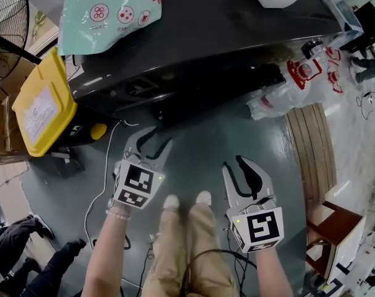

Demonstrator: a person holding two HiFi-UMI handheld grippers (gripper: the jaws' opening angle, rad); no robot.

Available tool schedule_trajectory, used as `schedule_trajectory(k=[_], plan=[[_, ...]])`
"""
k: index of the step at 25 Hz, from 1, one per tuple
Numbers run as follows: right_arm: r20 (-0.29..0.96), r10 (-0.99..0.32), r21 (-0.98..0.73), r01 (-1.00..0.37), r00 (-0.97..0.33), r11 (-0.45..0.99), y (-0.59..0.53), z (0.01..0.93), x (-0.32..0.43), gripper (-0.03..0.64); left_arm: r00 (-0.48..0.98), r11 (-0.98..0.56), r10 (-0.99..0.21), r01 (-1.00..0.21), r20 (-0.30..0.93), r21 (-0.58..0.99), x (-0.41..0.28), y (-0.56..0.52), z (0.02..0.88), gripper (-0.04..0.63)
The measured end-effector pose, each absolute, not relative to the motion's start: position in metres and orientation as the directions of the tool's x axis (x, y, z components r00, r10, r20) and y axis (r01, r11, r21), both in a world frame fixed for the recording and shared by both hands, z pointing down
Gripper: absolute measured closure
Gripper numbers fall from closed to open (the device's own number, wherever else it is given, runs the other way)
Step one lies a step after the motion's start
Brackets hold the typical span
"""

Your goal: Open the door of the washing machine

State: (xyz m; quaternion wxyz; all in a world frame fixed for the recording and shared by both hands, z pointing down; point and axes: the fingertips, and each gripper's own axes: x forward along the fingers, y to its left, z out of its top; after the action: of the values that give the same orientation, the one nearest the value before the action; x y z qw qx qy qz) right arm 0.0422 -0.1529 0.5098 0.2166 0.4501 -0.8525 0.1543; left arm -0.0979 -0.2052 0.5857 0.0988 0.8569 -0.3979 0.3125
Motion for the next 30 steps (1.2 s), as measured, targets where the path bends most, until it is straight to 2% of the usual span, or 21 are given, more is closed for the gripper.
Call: schedule_trajectory(k=[11,19,30], plan=[[0.507,-0.700,-0.090,-0.839,-0.502,0.537,-0.148,0.518,0.051,0.511,0.481,-0.682,-0.600,-0.725,0.640,-0.094,-0.085,-0.219,0.602,0.446],[0.511,-0.702,-0.093,-0.844,-0.496,0.529,-0.147,0.521,0.060,0.511,0.438,-0.645,-0.629,-0.756,0.642,-0.117,-0.089,-0.223,0.603,0.517],[0.509,-0.698,-0.098,-0.840,-0.503,0.534,-0.145,0.522,0.060,0.511,0.434,-0.647,-0.629,-0.752,0.645,-0.124,-0.085,-0.213,0.605,0.529]])
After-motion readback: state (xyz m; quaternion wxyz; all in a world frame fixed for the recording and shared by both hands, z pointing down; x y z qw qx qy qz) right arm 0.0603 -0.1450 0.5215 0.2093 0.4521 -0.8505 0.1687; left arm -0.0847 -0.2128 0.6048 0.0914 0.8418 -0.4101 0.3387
